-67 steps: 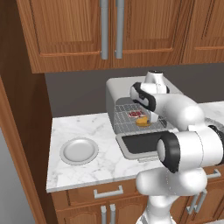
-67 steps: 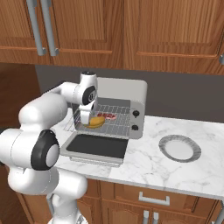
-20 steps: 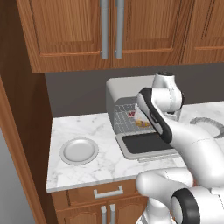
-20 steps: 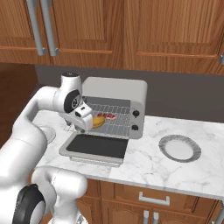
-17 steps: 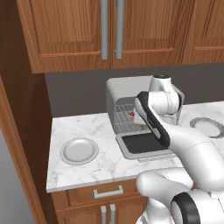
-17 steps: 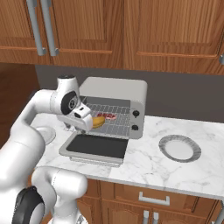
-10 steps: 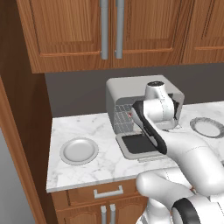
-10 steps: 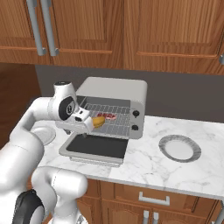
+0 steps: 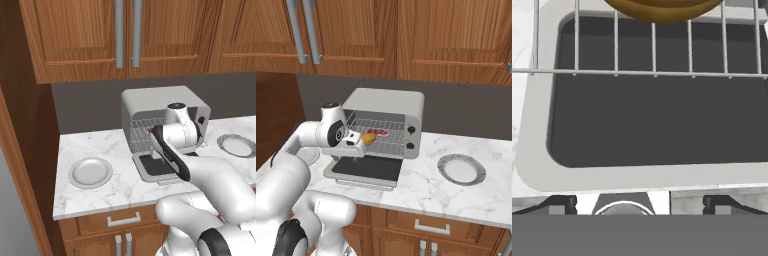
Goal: Open the toaster oven door. Place the hotdog bun on the top rack in the toaster oven and place the steak on the bottom rack.
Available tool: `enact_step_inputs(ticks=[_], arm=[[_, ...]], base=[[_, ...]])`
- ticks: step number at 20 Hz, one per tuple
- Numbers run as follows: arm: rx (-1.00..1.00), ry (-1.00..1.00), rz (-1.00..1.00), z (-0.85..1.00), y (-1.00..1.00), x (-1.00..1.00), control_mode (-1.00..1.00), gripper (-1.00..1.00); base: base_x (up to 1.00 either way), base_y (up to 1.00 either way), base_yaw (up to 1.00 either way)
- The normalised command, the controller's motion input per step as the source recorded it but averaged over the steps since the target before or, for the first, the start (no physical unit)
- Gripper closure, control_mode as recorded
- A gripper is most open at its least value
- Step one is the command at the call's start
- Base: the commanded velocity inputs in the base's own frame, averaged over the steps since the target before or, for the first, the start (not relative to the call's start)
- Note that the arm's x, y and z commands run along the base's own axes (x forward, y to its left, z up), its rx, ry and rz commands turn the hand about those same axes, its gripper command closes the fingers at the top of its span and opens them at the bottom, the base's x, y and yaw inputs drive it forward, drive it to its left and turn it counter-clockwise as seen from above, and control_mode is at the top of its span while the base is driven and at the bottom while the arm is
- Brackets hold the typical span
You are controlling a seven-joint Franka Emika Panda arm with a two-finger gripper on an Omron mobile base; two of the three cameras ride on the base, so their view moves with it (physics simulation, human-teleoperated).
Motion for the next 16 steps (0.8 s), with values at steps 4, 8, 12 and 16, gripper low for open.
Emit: enact_step_inputs(ticks=[4,8,12,16], arm=[[0.0,-0.03,0.09,-0.14,-0.08,0.35,-1.0,-1.0],[0.0,-0.01,0.05,-0.07,-0.19,0.35,-1.0,-1.0],[0.0,0.0,0.03,-0.03,-0.17,0.32,-1.0,-1.0],[0.0,0.0,0.0,0.0,-0.06,0.08,-1.0,-1.0]], base=[[0.0,0.0,0.0],[0.0,0.0,0.0],[0.0,0.0,0.0],[0.0,0.0,0.0]])
